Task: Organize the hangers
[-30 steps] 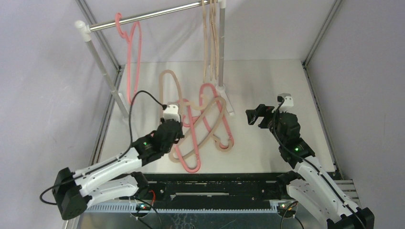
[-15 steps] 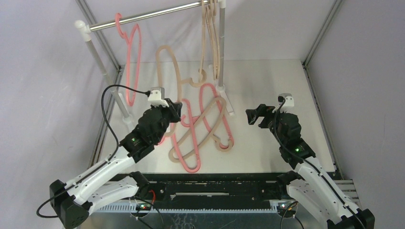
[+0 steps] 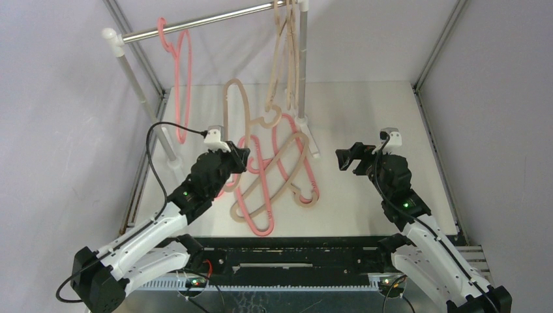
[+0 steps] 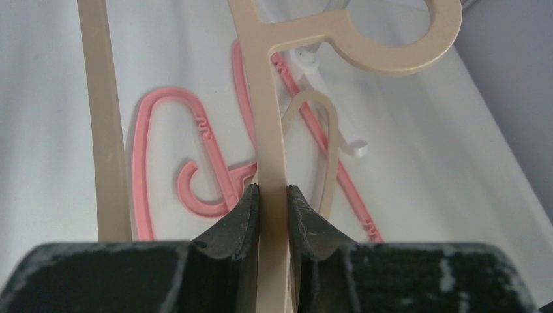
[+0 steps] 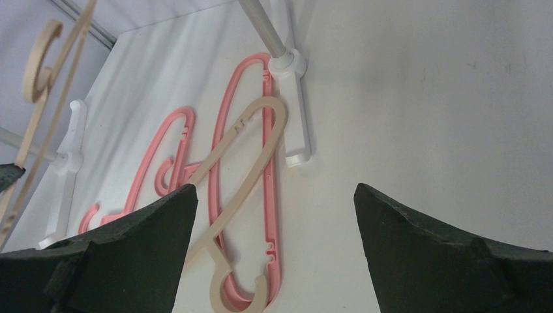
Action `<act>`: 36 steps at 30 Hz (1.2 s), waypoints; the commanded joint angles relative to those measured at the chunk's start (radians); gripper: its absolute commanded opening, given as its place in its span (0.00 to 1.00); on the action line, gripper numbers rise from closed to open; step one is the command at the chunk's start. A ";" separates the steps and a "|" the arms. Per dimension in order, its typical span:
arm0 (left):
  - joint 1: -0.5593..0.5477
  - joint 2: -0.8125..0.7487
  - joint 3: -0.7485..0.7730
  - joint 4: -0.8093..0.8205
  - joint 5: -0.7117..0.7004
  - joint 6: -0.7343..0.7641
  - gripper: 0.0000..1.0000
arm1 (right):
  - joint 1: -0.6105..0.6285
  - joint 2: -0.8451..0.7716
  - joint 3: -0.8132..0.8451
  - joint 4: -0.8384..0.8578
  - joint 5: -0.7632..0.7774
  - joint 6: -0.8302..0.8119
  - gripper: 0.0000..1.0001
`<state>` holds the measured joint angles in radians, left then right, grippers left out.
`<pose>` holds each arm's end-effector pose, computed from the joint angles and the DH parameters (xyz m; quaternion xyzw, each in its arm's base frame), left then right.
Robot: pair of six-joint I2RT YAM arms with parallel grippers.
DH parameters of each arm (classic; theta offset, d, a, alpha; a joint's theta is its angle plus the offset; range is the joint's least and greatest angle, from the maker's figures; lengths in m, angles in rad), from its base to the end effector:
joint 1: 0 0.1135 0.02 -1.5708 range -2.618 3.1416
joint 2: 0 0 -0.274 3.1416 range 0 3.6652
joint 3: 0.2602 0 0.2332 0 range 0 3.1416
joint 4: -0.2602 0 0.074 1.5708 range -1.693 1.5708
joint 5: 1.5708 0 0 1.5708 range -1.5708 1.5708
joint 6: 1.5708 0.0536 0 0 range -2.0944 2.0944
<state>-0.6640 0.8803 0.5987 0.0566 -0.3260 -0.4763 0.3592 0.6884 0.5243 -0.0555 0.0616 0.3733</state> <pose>0.1683 -0.1099 0.2919 -0.0284 0.7777 -0.2251 0.5862 0.1556 0.0549 0.2822 0.0248 0.7798 0.2014 0.5922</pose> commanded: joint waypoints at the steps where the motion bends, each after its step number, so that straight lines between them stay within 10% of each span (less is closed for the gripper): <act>1: 0.011 -0.039 -0.020 0.049 0.018 -0.021 0.00 | -0.005 -0.013 0.005 0.038 -0.002 0.017 0.98; 20: 0.206 -0.091 0.029 0.098 0.034 -0.148 0.00 | 0.015 0.022 0.039 -0.013 0.044 0.019 1.00; 36: 0.272 0.114 0.279 0.282 0.324 -0.335 0.00 | 0.029 0.059 0.087 -0.017 0.063 0.008 1.00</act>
<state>-0.3962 0.9318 0.7853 0.1894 -0.1158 -0.7238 0.3798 0.7456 0.5640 -0.0902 0.1040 0.3763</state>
